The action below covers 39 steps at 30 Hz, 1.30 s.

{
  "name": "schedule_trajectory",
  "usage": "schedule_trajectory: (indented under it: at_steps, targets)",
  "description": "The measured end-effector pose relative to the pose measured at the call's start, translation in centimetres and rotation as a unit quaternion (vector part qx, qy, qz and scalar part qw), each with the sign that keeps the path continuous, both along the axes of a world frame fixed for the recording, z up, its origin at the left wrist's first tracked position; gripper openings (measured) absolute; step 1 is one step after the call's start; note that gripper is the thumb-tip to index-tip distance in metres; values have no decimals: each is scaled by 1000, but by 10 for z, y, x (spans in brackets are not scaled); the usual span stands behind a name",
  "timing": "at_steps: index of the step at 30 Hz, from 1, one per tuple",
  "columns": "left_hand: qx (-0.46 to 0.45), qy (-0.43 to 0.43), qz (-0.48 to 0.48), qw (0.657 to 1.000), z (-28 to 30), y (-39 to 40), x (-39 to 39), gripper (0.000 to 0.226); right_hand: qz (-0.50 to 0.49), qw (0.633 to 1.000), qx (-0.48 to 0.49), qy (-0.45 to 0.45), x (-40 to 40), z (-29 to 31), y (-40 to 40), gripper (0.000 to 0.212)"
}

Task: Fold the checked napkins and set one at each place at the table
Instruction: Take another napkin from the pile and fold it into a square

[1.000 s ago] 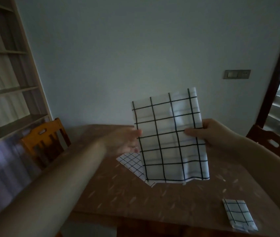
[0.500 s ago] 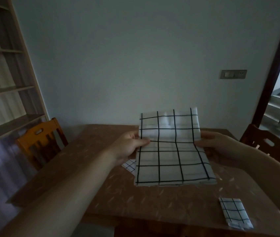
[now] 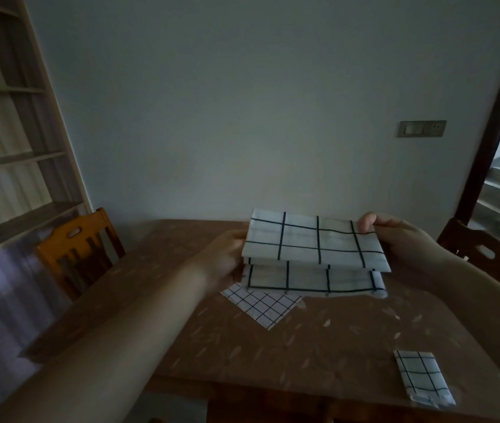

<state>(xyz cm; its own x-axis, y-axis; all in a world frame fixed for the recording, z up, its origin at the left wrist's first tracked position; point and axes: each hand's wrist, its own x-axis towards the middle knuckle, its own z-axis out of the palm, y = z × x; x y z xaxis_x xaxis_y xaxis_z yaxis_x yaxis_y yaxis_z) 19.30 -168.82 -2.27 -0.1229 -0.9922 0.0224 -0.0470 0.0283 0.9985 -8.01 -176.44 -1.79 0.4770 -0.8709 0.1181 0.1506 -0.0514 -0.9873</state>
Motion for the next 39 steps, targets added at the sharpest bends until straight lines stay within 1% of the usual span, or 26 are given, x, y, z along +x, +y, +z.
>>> schedule_trajectory:
  at_steps: [2,3,4,6,7,10,13,14,15,17,18,20,22,24,25,26,27,28,29,32,34,36,39]
  targets:
    - [21,16,25,999,2,-1,-1,39,-5,999,-17,29,-1,3,1,27]
    - [32,21,32,999,4,-2,-1,38,-6,998,-34,48,-1,4,1,25]
    - [45,19,44,998,5,-2,-3,36,-5,996,-57,68,-1,6,2,30]
    - [69,24,68,995,7,-3,-4,36,-5,989,-114,98,0,11,5,50]
    - [78,31,77,994,6,-4,-4,36,-7,984,-141,110,1,14,7,56]
    - [90,74,101,988,7,-6,-7,36,-46,965,-208,154,4,15,8,59]
    - [104,139,85,981,8,-6,-6,49,-85,952,-239,172,6,14,8,60]
    - [104,153,74,980,10,-4,-6,48,-89,949,-245,175,5,14,8,61]
    - [98,155,60,981,11,-3,-5,43,-91,947,-251,177,5,14,8,62]
    - [83,132,49,987,10,-4,-5,28,-89,942,-266,184,4,15,8,63]
    - [76,116,50,989,10,-4,-5,24,-85,938,-277,192,3,15,8,64]
    - [65,96,57,992,10,-6,-3,23,-63,930,-295,211,3,17,9,64]
    - [46,75,55,995,11,-6,-2,24,-7,921,-307,237,-2,20,10,59]
    - [28,47,51,997,14,-5,-1,26,51,913,-308,262,-8,27,14,40]
    - [19,27,45,998,14,-6,0,26,60,921,-295,249,-8,30,15,30]
    - [11,6,33,999,15,-5,-1,28,44,933,-276,227,-8,33,15,23]
    - [5,-13,16,1000,17,-4,-3,30,17,938,-271,217,-4,35,16,17]
    - [-1,-32,-3,999,19,-3,-6,32,-11,932,-280,230,2,36,18,15]
    - [-8,-51,-21,998,20,-2,-9,34,-23,921,-288,260,10,37,21,18]
    - [-28,-84,-62,994,25,0,-20,36,0,895,-295,335,31,34,30,37]
    - [-30,-99,-79,991,25,1,-22,35,-22,884,-312,348,36,34,30,41]
    - [-21,-121,-79,989,24,3,-20,26,-49,880,-318,349,36,34,28,42]
    - [5,-196,-91,976,19,9,-16,11,-70,876,-324,350,34,32,26,40]
